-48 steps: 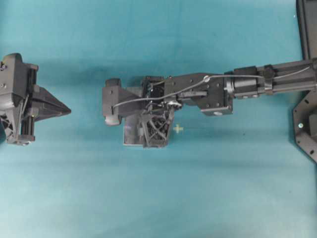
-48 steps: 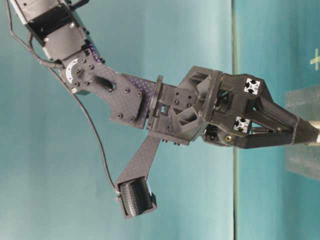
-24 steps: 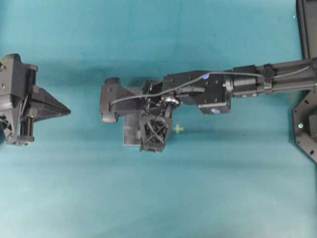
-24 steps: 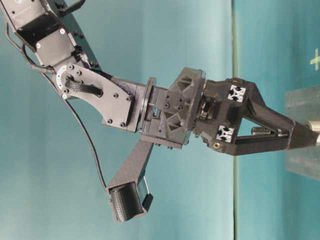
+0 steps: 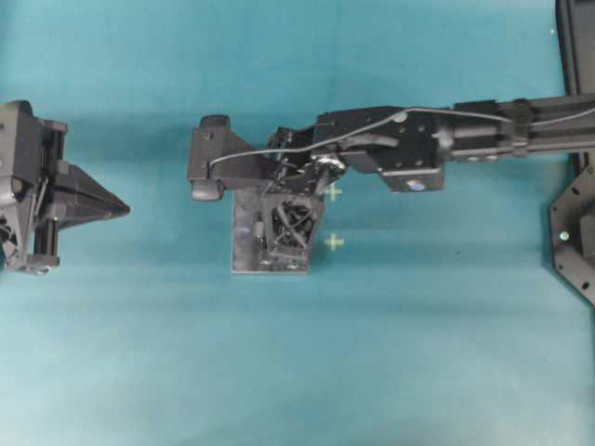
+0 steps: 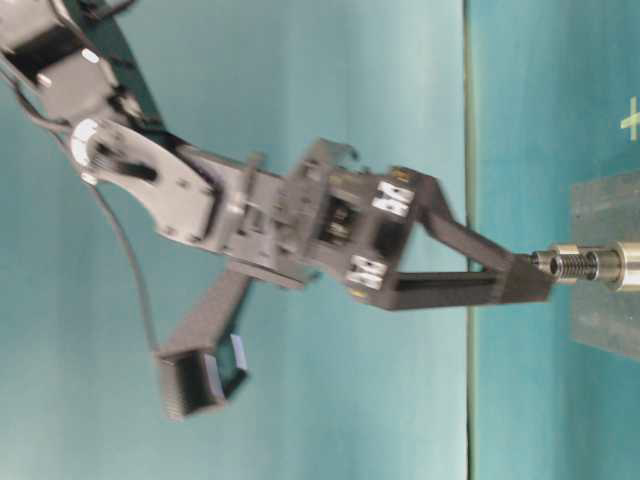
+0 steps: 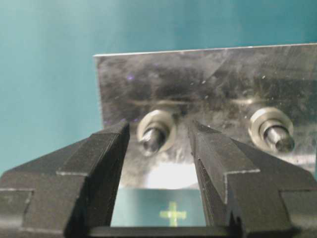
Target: Insert the washer onto the shaft.
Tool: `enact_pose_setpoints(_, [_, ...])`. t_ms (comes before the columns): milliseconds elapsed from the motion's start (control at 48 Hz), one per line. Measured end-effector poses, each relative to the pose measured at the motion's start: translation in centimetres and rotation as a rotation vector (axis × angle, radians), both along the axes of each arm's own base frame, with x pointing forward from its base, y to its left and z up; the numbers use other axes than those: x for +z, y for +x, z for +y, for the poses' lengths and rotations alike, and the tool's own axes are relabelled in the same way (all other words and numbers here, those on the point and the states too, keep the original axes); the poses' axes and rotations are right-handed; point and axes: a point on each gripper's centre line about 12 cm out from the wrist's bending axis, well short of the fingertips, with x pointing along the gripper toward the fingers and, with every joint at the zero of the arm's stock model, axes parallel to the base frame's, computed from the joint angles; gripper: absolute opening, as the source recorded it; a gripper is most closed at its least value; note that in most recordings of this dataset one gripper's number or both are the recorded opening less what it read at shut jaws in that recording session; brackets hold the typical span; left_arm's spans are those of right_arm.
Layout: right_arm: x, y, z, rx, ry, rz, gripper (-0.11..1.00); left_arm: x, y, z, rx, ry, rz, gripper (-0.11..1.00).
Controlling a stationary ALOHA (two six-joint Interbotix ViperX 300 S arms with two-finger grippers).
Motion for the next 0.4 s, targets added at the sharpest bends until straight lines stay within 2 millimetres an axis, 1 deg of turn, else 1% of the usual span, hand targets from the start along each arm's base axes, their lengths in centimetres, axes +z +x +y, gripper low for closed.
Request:
enact_pose_setpoints(187, [1.9,-0.9,0.0,-0.002,-0.003,-0.041,0.55,0.1,0.0,0.0,0.000,0.000,-0.005,0.00])
enact_pose_setpoints(396, [3.8,-3.3,0.1,-0.014,-0.011,-0.108,0.55,0.0,-0.1,0.0,0.000,0.000,-0.003,0.00])
